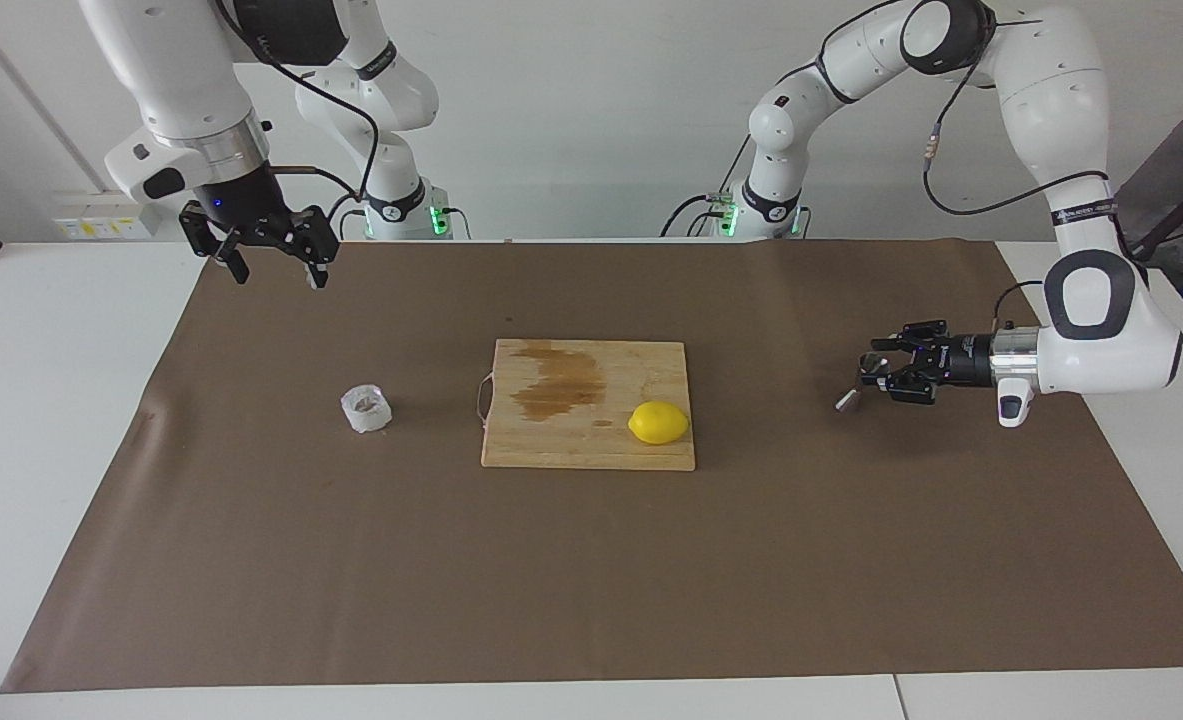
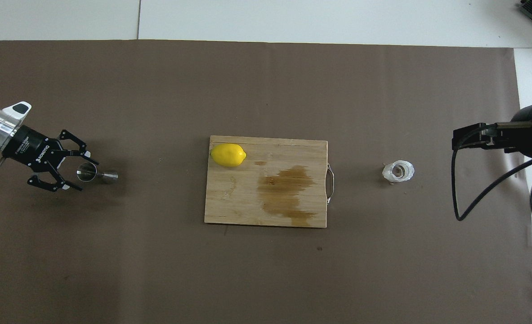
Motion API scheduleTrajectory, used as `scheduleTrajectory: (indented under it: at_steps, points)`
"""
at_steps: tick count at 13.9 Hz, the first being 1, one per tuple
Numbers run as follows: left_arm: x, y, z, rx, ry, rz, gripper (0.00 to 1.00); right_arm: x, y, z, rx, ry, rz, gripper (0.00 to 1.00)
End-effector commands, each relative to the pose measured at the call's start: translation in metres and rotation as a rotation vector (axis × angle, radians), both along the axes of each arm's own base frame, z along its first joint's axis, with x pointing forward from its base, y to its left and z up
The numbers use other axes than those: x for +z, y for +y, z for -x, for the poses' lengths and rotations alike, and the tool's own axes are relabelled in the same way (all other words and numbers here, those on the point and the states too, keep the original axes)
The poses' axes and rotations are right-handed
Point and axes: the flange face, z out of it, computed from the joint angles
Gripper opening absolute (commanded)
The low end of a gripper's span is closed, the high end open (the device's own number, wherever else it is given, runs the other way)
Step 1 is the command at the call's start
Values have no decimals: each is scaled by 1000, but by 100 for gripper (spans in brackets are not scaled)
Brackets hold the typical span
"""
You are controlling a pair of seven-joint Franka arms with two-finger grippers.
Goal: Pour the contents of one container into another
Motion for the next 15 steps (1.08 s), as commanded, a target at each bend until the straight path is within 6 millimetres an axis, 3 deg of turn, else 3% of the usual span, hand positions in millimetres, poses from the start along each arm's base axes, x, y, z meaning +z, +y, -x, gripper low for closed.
scheduleTrajectory:
  at_steps: [1, 15]
  points:
    - [2, 6, -3, 15, -8, -3, 74, 3, -3, -1, -4, 8, -18, 100]
    - [-5, 8, -4, 42, -17, -14, 74, 3, -3, -1, -4, 8, -18, 100]
